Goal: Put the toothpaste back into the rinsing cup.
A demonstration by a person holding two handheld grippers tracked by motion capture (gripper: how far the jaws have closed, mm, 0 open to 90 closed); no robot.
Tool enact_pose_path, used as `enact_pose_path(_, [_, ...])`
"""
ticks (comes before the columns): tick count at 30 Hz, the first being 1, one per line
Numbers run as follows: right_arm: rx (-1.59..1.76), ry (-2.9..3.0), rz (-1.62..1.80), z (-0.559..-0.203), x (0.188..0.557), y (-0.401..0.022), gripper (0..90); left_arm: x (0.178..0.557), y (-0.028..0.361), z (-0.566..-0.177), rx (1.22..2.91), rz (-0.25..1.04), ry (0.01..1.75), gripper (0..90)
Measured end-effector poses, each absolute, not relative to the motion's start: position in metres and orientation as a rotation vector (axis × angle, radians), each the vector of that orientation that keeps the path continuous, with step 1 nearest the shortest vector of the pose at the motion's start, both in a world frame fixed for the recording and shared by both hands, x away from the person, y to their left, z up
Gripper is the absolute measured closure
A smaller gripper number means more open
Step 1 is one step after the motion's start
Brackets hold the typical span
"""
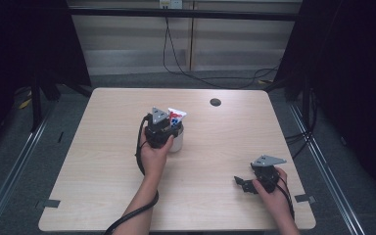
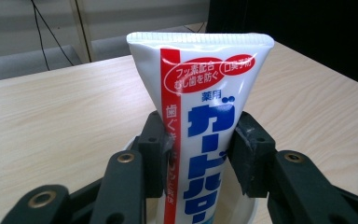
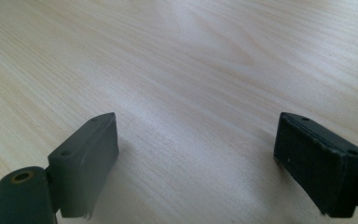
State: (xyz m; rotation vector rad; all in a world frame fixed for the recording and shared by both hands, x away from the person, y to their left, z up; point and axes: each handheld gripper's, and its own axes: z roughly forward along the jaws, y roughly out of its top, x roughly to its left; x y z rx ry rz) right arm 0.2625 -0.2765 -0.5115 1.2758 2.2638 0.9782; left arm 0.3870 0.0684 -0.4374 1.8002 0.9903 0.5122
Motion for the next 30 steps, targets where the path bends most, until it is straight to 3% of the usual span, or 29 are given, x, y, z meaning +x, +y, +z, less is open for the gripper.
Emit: enact_pose_path(30, [1.276, 2.264, 0.978, -0.5115, 0.2625, -0.2765, 13.3, 0.3869, 0.0689, -0.4407, 1.836, 0.500, 0.984, 58.6])
